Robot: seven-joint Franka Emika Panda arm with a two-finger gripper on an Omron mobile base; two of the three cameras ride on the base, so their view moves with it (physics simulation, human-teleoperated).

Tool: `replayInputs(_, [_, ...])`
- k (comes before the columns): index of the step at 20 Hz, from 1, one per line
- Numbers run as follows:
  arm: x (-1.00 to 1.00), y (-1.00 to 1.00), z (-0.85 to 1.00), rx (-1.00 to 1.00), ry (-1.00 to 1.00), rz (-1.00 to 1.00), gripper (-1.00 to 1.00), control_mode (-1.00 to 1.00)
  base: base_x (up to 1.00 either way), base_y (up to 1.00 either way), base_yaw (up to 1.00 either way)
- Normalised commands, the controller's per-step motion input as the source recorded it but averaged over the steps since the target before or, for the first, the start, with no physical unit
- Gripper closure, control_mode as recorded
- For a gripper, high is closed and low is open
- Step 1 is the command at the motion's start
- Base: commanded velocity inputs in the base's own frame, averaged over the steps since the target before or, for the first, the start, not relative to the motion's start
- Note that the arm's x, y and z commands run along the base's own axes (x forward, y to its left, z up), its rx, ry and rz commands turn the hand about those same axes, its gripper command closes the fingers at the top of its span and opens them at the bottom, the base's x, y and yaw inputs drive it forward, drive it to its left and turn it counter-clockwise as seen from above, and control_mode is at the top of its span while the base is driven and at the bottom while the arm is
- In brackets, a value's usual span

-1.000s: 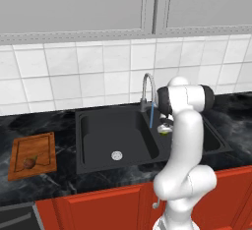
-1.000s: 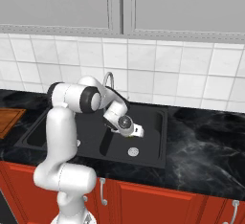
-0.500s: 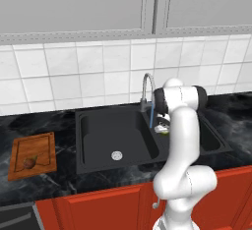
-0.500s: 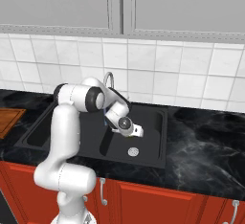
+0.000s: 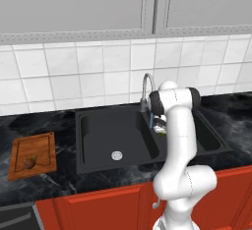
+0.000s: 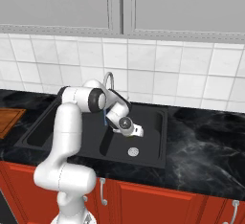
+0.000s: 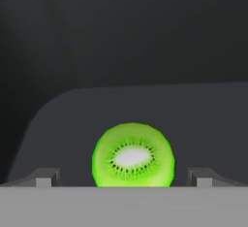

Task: Pick the kiwi, pear from the sink and place them on the cutting board to airdry. Then turn off the sink faucet.

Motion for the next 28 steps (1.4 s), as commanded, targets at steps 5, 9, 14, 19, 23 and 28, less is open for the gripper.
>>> replayInputs(5, [0.19, -0.03, -0.16, 0.01, 0.03, -0.01, -1.00, -1.00, 0.00, 0.00, 0.00])
replayInputs(9, [0.16, -0.04, -0.18, 0.01, 0.03, -0.01, -1.00, -1.00, 0.00, 0.00, 0.00])
replayInputs(14, [0.13, -0.03, -0.14, 0.02, 0.03, -0.01, 1.00, -1.00, 0.00, 0.00, 0.00])
replayInputs(19, [0.04, -0.08, -0.01, 0.04, 0.00, -0.01, 1.00, -1.00, 0.00, 0.00, 0.00])
replayInputs(23, [0.00, -0.03, 0.07, 0.03, 0.00, 0.00, 1.00, -1.00, 0.00, 0.00, 0.00])
replayInputs(28, [-0.02, -0.08, 0.47, 0.00, 0.00, 0.00, 1.00, -1.00, 0.00, 0.00, 0.00])
